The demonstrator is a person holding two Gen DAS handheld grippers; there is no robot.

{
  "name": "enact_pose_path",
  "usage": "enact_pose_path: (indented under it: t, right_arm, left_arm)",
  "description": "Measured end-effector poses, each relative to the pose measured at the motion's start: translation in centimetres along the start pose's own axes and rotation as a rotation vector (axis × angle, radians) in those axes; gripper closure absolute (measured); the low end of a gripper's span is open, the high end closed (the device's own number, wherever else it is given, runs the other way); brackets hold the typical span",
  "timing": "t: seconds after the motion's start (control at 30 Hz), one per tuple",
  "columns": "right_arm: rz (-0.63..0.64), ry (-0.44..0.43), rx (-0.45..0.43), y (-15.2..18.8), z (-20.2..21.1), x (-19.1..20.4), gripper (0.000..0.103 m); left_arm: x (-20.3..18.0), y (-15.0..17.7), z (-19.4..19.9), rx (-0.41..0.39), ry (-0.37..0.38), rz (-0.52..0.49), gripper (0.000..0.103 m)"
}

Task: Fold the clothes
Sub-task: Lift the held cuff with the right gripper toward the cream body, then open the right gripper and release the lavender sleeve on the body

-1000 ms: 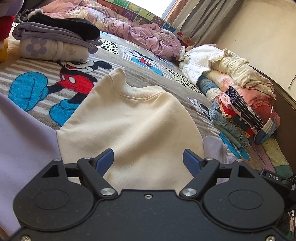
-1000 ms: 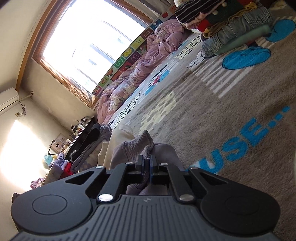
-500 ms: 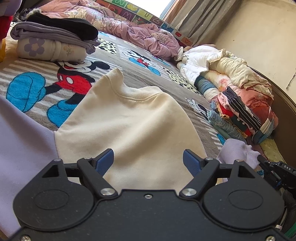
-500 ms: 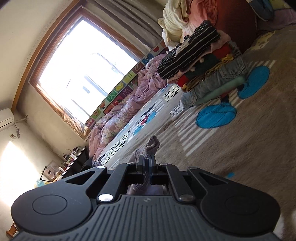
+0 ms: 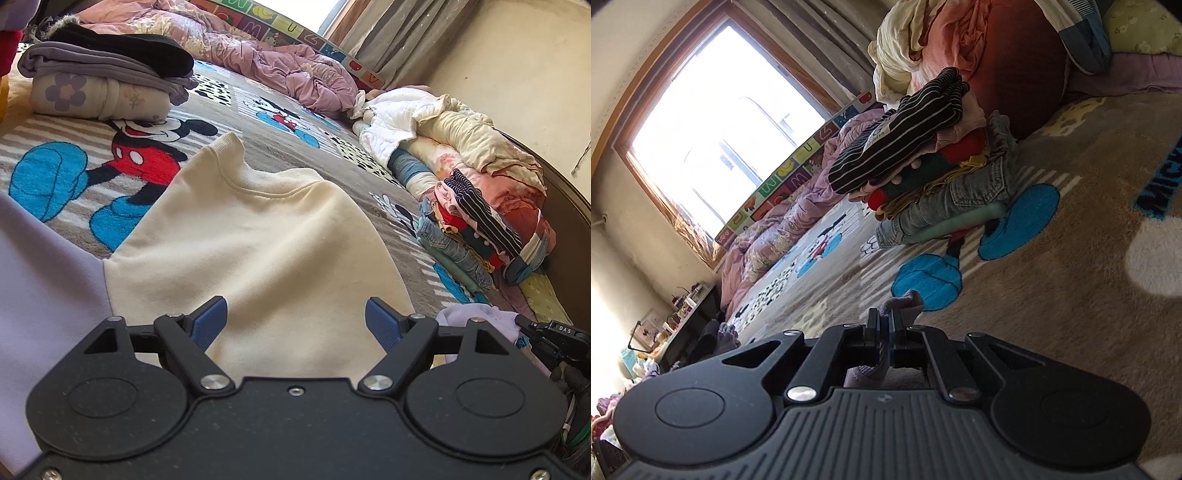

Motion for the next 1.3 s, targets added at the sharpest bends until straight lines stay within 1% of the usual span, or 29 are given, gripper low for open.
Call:
enact_pose_path:
  t: [0.1, 0.3, 0.6, 0.63, 0.67, 0.73, 0.8, 0.87, 0.97, 1.1, 1.2, 1.3]
  right_arm:
    - [0.059, 0.044, 0.031, -0.8, -0.3, -0.4, 0.097]
    - [0.132, 0.123, 0.084, -2.0, -1.5, -1.7, 0.097]
    - [0.135, 0.232, 0.141, -1.8, -4.1, -4.5, 0.096]
    - [0.125, 0.245, 0.139, -1.8, -4.3, -4.8, 0.096]
    - [0.109, 0.257, 0.132, -1.8, -4.4, -5.0, 0.09]
    - [0.04, 0.25, 0.108, -2.0, -4.2, -5.6, 0.09]
    - [-0.036, 0.23, 0.083, -2.1, -3.7, -6.3, 0.076]
    - [-0.106, 0.206, 0.06, -1.9, -3.0, -6.8, 0.067]
    - [-0.189, 0.17, 0.059, -0.9, -2.2, -7.1, 0.066]
    - [-0.304, 0.091, 0.067, 1.0, -1.8, -6.7, 0.066]
    - [-0.323, 0.077, 0.076, 1.7, -2.3, -5.9, 0.066]
    - [-0.312, 0.09, 0.079, 1.8, -3.1, -5.3, 0.066]
  left_arm:
    - [0.1, 0.0, -0.1, 0.001, -0.002, 0.0, 0.021]
    - [0.1, 0.0, -0.2, 0.007, -0.004, -0.005, 0.021]
    - [0.0, 0.3, -0.8, 0.028, -0.009, -0.017, 0.021]
    - [0.0, 0.4, -0.8, 0.029, -0.009, -0.017, 0.021]
    - [0.0, 0.4, -0.8, 0.029, -0.008, -0.017, 0.021]
    - [0.1, 0.3, -0.7, 0.028, -0.006, -0.015, 0.021]
    - [0.1, 0.2, -0.6, 0.024, -0.004, -0.014, 0.021]
    - [0.1, 0.1, -0.5, 0.02, 0.0, -0.011, 0.021]
    - [0.0, 0.0, -0.4, 0.017, 0.005, -0.01, 0.021]
    - [-0.3, 0.0, -0.3, 0.013, 0.01, -0.013, 0.021]
    - [-0.2, 0.0, -0.2, 0.012, 0.008, -0.01, 0.021]
    - [0.0, 0.0, -0.2, 0.011, 0.005, -0.004, 0.021]
Point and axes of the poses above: each gripper's, at about its wrist camera, not at the fingertips, and z roughly against the way its jaws point, x to its left, y to its underside, the point moved 8 cm from there along -z, roughly the way its jaws point, and after that the axes turned 7 degrees about x, right-handed, at the moved point
